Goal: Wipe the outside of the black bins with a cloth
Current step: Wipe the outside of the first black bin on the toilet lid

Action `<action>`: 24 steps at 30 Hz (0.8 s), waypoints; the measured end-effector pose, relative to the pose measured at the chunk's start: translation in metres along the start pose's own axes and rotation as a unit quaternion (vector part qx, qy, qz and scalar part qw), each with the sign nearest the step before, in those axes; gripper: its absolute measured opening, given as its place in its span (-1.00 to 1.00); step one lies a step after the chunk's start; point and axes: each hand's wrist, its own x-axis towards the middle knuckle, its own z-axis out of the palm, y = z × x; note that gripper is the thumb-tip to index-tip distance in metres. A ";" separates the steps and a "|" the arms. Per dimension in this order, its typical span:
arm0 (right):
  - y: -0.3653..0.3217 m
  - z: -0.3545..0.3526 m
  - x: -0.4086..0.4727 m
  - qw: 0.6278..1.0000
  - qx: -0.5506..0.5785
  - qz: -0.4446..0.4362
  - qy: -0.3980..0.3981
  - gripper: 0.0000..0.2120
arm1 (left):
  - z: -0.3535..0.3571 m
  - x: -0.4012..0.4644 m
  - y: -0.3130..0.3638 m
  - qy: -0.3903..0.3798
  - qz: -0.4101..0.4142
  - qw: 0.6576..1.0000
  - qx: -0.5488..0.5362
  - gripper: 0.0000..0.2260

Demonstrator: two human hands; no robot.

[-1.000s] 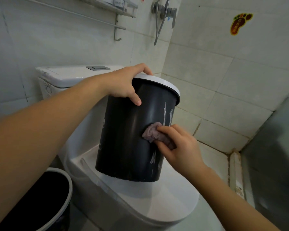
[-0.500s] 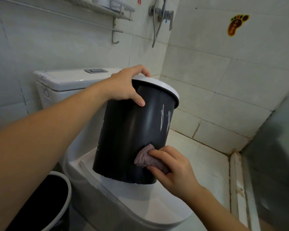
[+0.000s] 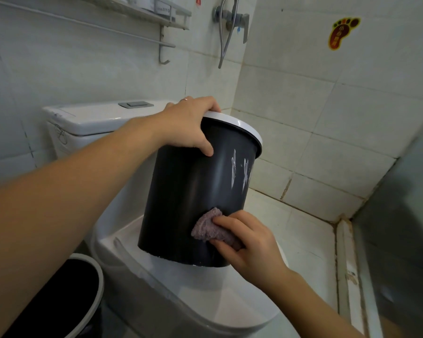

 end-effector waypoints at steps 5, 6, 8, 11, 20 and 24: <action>-0.002 -0.002 0.000 1.000 0.001 -0.004 -0.007 -0.71 | 0.006 -0.001 0.009 -0.022 0.015 0.998 0.051 -0.17; -0.003 -0.002 -0.001 1.000 0.001 -0.006 -0.009 -0.71 | 0.004 -0.001 0.007 -0.026 0.008 0.999 0.034 -0.19; -0.004 -0.002 -0.002 1.000 0.001 -0.010 -0.016 -0.71 | 0.000 -0.001 0.002 -0.037 -0.011 0.999 -0.016 -0.20; -0.005 -0.004 -0.002 0.999 -0.002 -0.011 -0.031 -0.70 | -0.002 -0.003 -0.006 -0.048 -0.020 0.995 -0.087 -0.20; -0.003 -0.009 -0.003 0.990 -0.042 -0.077 -0.108 -0.73 | -0.002 0.000 -0.009 -0.056 -0.021 0.993 -0.103 -0.26; 0.004 -0.019 0.024 0.994 -0.070 -0.047 -0.063 -0.74 | -0.001 -0.001 -0.011 -0.048 -0.020 0.993 -0.105 -0.26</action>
